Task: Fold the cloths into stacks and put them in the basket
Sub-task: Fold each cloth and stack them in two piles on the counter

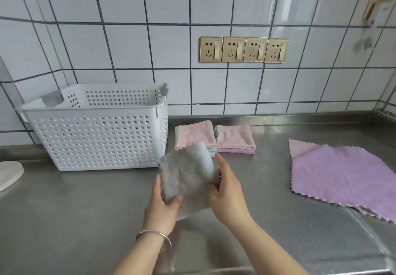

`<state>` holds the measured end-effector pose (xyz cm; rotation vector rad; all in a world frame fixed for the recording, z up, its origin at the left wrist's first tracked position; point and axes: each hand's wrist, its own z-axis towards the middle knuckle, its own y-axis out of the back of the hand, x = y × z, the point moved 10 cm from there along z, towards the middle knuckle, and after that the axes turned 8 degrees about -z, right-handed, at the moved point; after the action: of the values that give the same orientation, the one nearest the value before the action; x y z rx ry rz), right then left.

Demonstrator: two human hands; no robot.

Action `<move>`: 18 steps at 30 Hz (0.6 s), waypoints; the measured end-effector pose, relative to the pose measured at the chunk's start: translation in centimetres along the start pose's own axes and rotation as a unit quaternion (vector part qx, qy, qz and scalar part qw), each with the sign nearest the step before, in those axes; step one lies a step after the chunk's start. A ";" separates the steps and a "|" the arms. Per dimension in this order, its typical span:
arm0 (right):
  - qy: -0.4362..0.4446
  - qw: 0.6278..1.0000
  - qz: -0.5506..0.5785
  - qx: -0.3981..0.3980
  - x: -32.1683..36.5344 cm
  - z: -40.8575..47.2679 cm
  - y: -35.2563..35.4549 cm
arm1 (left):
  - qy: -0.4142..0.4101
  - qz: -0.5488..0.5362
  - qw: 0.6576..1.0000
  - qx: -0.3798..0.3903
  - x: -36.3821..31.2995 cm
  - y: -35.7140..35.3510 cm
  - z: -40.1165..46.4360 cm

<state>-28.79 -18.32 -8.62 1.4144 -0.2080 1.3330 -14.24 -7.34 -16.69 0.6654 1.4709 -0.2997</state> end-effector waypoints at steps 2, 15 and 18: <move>-0.012 0.999 0.028 -0.015 -0.7 2.1 1.4 | 0.020 -0.073 0.997 -0.008 -0.4 -0.9 1.6; -0.131 0.984 0.030 -0.113 -11.3 21.5 9.2 | -0.165 0.240 0.951 0.105 -15.0 -16.7 18.6; -0.152 0.983 0.013 -0.104 -14.1 22.9 8.1 | -0.163 0.374 0.905 0.119 -13.7 -19.6 20.8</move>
<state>-26.33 -46.27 -8.86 1.4334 -0.5562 1.0759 -9.90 -37.72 -8.59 1.2578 0.7806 0.0152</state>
